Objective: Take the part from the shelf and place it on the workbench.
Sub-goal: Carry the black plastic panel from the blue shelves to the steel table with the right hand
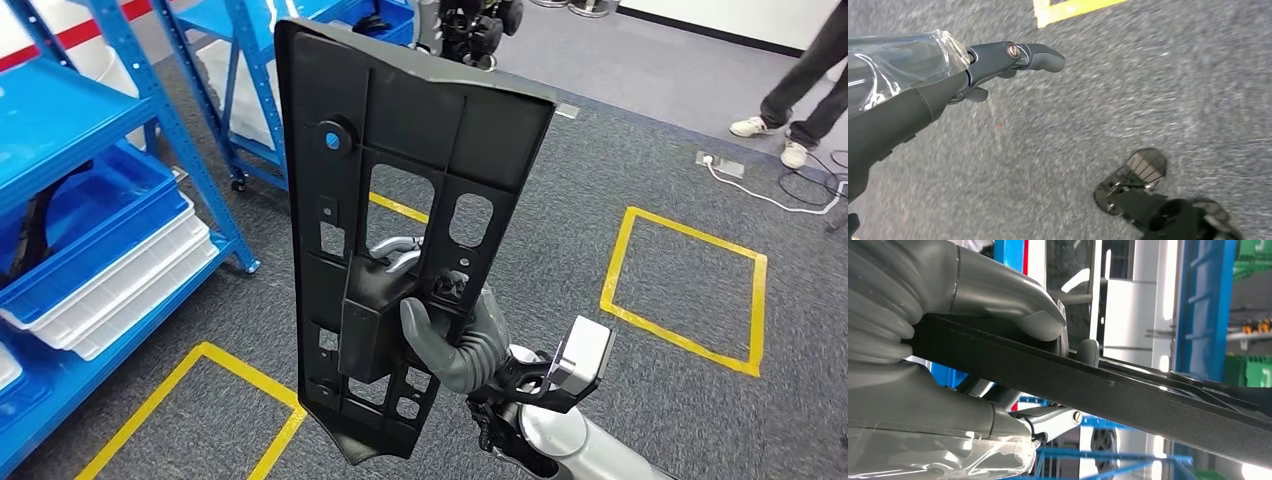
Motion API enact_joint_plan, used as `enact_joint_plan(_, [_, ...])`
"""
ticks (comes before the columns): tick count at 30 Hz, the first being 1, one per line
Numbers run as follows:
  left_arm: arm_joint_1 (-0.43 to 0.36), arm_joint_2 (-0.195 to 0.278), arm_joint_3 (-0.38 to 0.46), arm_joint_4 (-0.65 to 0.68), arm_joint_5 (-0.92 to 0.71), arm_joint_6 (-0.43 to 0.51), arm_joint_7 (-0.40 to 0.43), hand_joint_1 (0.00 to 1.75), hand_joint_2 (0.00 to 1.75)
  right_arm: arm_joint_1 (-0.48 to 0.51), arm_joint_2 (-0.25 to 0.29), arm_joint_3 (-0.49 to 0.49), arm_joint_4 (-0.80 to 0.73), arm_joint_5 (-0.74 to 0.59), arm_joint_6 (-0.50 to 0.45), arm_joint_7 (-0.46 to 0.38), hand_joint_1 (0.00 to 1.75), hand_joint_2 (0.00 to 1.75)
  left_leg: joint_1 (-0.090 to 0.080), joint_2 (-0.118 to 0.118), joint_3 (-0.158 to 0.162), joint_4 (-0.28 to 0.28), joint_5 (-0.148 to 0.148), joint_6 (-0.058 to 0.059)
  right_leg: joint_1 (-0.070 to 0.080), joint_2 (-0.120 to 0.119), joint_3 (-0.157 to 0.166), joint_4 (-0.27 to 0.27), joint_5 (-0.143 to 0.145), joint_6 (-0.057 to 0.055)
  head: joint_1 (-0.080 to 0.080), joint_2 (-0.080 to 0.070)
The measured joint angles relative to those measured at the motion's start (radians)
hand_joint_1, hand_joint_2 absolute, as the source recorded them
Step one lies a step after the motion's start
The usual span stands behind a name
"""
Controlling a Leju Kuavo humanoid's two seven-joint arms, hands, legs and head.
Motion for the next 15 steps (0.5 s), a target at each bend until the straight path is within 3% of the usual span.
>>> enact_joint_plan(2, [-0.003, -0.001, 0.0, 0.0, -0.002, 0.002, -0.005, 0.0, 1.75, -0.001, 0.001, 0.0, 0.0, -0.006, 0.0, -0.002, 1.75, 1.75, -0.004, 0.017, 0.002, 0.0, -0.003, -0.006, 0.01, -0.034, 0.06, -0.114, 0.033, -0.011, 0.0, 0.0])
enact_joint_plan(3, [-0.003, -0.001, 0.0, 0.0, -0.002, 0.001, -0.003, 0.0, 1.75, -0.001, 0.002, 0.0, 0.0, -0.008, 0.002, -0.003, 1.75, 1.75, -0.006, 0.026, 0.003, -0.001, -0.004, -0.01, 0.015, -0.04, 0.067, -0.132, 0.034, -0.015, -0.001, 0.0])
enact_joint_plan(5, [-0.003, -0.001, 0.0, 0.0, -0.002, -0.004, 0.013, 0.0, 1.75, -0.001, 0.002, 0.0, 0.001, -0.008, 0.006, -0.005, 1.75, 1.75, -0.007, 0.04, 0.005, -0.003, -0.005, -0.021, 0.016, -0.019, 0.063, -0.134, 0.039, -0.025, -0.001, 0.0])
enact_joint_plan(7, [-0.003, -0.001, 0.0, 0.0, -0.002, -0.013, 0.04, 0.0, 1.75, -0.003, 0.002, 0.0, 0.001, -0.007, 0.009, -0.007, 1.75, 1.75, -0.004, 0.016, -0.002, 0.019, -0.026, -0.031, 0.01, 0.0, 0.061, -0.14, 0.046, -0.037, -0.001, 0.0])
enact_joint_plan(8, [-0.002, -0.001, 0.0, 0.0, -0.001, -0.017, 0.056, 0.0, 1.75, -0.004, 0.003, 0.0, 0.001, -0.007, 0.01, -0.007, 1.75, 1.75, -0.001, -0.008, -0.02, 0.061, -0.053, -0.036, 0.006, 0.01, 0.061, -0.143, 0.05, -0.042, -0.002, 0.0])
enact_joint_plan(10, [0.002, -0.001, 0.0, 0.0, 0.001, -0.025, 0.084, 0.0, 1.75, -0.004, 0.003, 0.002, 0.001, -0.005, 0.01, -0.006, 1.75, 1.75, 0.001, -0.047, -0.083, 0.202, -0.124, -0.04, 0.006, 0.032, 0.056, -0.142, 0.054, -0.048, -0.003, 0.0])
enact_joint_plan(11, [0.005, 0.0, 0.0, 0.0, 0.002, -0.029, 0.096, 0.0, 1.75, -0.002, 0.003, 0.002, 0.001, -0.004, 0.009, -0.005, 1.75, 1.75, 0.001, -0.053, -0.114, 0.268, -0.148, -0.042, 0.006, 0.045, 0.054, -0.142, 0.055, -0.05, -0.003, 0.0])
enact_joint_plan(12, [0.007, 0.001, 0.0, 0.0, 0.003, -0.033, 0.105, 0.0, 1.75, 0.0, 0.002, 0.002, 0.001, -0.003, 0.008, -0.003, 1.75, 1.75, 0.0, -0.055, -0.13, 0.302, -0.153, -0.043, 0.006, 0.059, 0.052, -0.142, 0.057, -0.05, -0.003, 0.0])
enact_joint_plan(13, [0.008, 0.001, 0.0, 0.0, 0.003, -0.035, 0.111, 0.0, 1.75, 0.002, 0.002, 0.002, 0.001, -0.002, 0.007, -0.001, 1.75, 1.75, 0.001, -0.057, -0.125, 0.292, -0.137, -0.044, 0.006, 0.074, 0.052, -0.141, 0.059, -0.048, -0.003, 0.0])
enact_joint_plan(15, [0.007, 0.002, 0.0, 0.0, 0.003, -0.037, 0.113, 0.0, 1.75, 0.004, 0.002, 0.002, 0.001, 0.001, 0.005, 0.0, 1.75, 1.75, 0.005, -0.08, -0.064, 0.163, -0.067, -0.044, 0.004, 0.103, 0.051, -0.139, 0.061, -0.044, -0.003, 0.0])
